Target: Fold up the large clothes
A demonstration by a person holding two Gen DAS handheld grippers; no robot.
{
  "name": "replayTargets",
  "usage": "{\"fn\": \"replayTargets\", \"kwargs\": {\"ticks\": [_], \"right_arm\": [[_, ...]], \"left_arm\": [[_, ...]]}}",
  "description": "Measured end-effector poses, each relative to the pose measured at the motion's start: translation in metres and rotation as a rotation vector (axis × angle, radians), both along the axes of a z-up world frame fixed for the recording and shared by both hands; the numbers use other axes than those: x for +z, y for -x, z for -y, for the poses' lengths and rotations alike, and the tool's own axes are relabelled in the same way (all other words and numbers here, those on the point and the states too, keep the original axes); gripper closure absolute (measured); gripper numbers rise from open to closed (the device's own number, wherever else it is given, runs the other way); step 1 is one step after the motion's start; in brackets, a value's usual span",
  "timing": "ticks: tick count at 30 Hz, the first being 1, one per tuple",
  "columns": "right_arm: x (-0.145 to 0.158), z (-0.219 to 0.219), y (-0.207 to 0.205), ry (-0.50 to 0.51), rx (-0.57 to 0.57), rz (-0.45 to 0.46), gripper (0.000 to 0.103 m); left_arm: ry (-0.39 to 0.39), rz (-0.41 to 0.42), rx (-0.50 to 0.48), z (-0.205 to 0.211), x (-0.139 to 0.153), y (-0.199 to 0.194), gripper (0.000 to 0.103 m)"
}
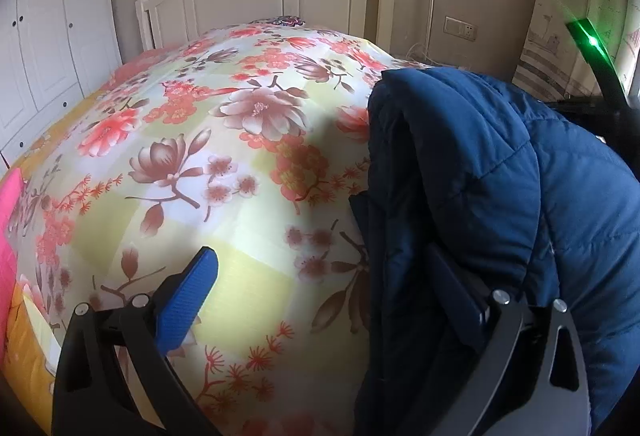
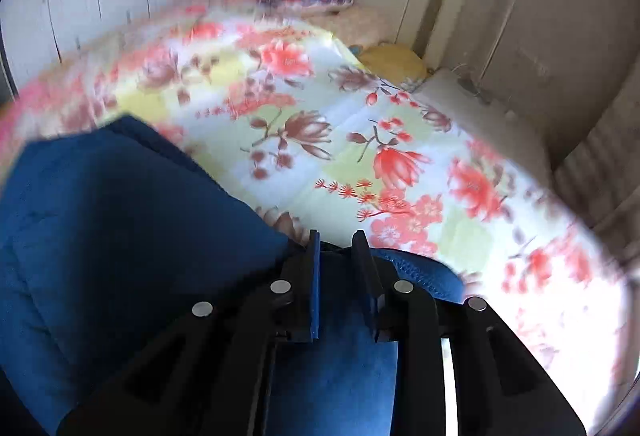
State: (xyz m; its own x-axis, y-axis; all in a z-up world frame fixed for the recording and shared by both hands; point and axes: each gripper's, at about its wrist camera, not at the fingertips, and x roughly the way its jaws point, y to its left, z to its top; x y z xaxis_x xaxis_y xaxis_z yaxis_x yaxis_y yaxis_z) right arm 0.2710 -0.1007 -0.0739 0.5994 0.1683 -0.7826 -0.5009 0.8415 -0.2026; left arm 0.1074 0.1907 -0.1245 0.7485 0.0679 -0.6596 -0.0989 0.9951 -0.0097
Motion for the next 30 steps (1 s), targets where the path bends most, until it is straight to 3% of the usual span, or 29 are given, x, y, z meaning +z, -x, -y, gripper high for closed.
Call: {"fn": "replayTargets", "kwargs": {"ticks": [2, 4, 6, 8, 10, 11, 13, 17, 23, 26, 28, 30], "right_arm": [[0.021, -0.012, 0.0, 0.049, -0.027, 0.004, 0.073], [0.049, -0.025, 0.015, -0.006, 0.002, 0.067, 0.073], [0.073, -0.049, 0.037, -0.061, 0.108, 0.086, 0.073], [0.077, -0.075, 0.053, -0.064, 0.215, 0.074, 0.072], [0.056, -0.104, 0.058, -0.009, 0.288, 0.013, 0.048], [0.038, -0.116, 0.057, 0.032, 0.318, -0.052, 0.024], [0.007, -0.132, 0.053, 0.131, 0.316, -0.073, 0.024], [0.027, -0.121, 0.057, 0.089, 0.296, -0.05, 0.026], [0.065, -0.077, 0.11, 0.009, 0.257, 0.069, 0.025], [0.033, -0.067, 0.135, 0.082, 0.271, 0.036, 0.02], [0.022, -0.056, 0.139, 0.008, 0.232, 0.065, 0.02], [0.027, -0.045, 0.138, -0.057, 0.233, 0.039, 0.021]], "left_arm": [[-0.003, 0.003, 0.004, 0.0, 0.0, 0.001, 0.002], [-0.005, 0.002, 0.005, 0.001, 0.0, 0.001, 0.002], [-0.004, 0.002, 0.004, 0.0, 0.0, 0.001, 0.002], [-0.006, -0.001, 0.003, 0.0, 0.0, 0.0, 0.002], [-0.012, -0.003, 0.005, 0.001, 0.0, 0.001, 0.002], [-0.013, -0.004, 0.007, 0.002, 0.001, 0.001, 0.002], [-0.015, -0.01, 0.013, 0.002, 0.001, 0.002, 0.002], [-0.009, -0.013, 0.008, 0.002, 0.0, 0.002, 0.002], [-0.001, -0.008, 0.012, 0.002, 0.0, 0.003, 0.002], [-0.002, -0.009, 0.012, 0.002, -0.001, 0.003, 0.002], [-0.007, -0.01, 0.011, 0.002, -0.001, 0.003, 0.002], [-0.01, -0.01, 0.014, 0.003, 0.0, 0.003, 0.002]]}}
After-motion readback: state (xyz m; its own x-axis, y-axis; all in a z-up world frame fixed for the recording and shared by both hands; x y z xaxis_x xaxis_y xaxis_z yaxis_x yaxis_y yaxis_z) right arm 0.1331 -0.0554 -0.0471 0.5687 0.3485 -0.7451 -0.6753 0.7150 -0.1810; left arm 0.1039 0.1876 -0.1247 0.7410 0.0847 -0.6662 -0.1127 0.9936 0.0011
